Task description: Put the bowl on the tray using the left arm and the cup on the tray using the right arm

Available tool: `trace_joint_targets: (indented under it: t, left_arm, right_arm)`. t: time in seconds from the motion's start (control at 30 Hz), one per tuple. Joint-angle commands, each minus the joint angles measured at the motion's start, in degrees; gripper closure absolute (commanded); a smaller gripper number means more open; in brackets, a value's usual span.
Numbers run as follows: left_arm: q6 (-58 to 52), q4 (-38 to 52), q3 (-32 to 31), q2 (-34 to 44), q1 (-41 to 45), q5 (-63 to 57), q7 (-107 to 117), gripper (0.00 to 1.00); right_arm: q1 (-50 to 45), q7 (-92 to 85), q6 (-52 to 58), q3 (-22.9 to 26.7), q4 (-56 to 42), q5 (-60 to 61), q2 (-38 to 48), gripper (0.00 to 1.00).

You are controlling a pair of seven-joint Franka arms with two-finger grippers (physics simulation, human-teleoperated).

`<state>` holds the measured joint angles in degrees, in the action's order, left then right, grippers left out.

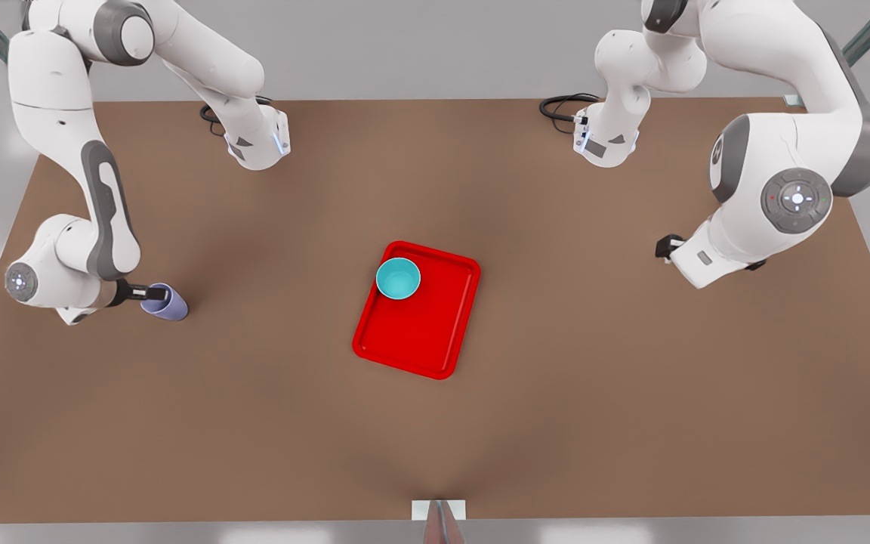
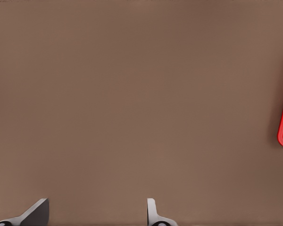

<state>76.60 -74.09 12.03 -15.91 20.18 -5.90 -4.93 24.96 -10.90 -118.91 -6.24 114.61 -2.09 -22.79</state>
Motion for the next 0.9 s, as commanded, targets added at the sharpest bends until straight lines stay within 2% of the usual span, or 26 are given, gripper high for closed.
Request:
trace_joint_targets:
  t: [0.0,0.17,0.2,0.23,0.27,0.37,0.87]
  left_arm:
    - [0.3,0.1,0.0,0.0,0.0,0.1,0.3,0.00]
    - [-1.4,1.6,0.1,1.9,0.0,0.3,0.7,0.00]
    - [-2.7,1.2,0.4,1.7,0.0,0.4,0.7,0.00]
    - [-3.2,1.2,0.4,1.4,0.0,-0.1,0.5,0.00]
    - [-3.2,1.1,0.4,1.4,0.0,0.2,0.4,0.00]
    - [-2.2,1.5,0.3,1.6,0.0,0.3,0.5,0.00]
    - [-2.2,1.6,0.1,1.3,0.0,0.0,0.5,0.00]
  right_arm:
    - [0.0,0.1,0.1,0.0,0.0,0.0,-0.2,0.00]
    - [0.3,0.3,-0.1,0.0,-0.4,0.1,-1.1,0.00]
    - [0.3,0.4,-0.1,0.0,-0.4,0.1,-1.2,0.06]
    - [0.2,0.5,-0.2,0.0,-0.5,0.1,-1.2,0.49]
    - [0.2,0.7,-0.2,0.0,-0.6,0.1,-1.4,0.63]
    - [0.1,0.8,-0.1,0.0,-0.9,0.1,-1.6,0.79]
    - [-0.1,0.9,2.4,-0.1,-3.0,0.1,-1.4,0.79]
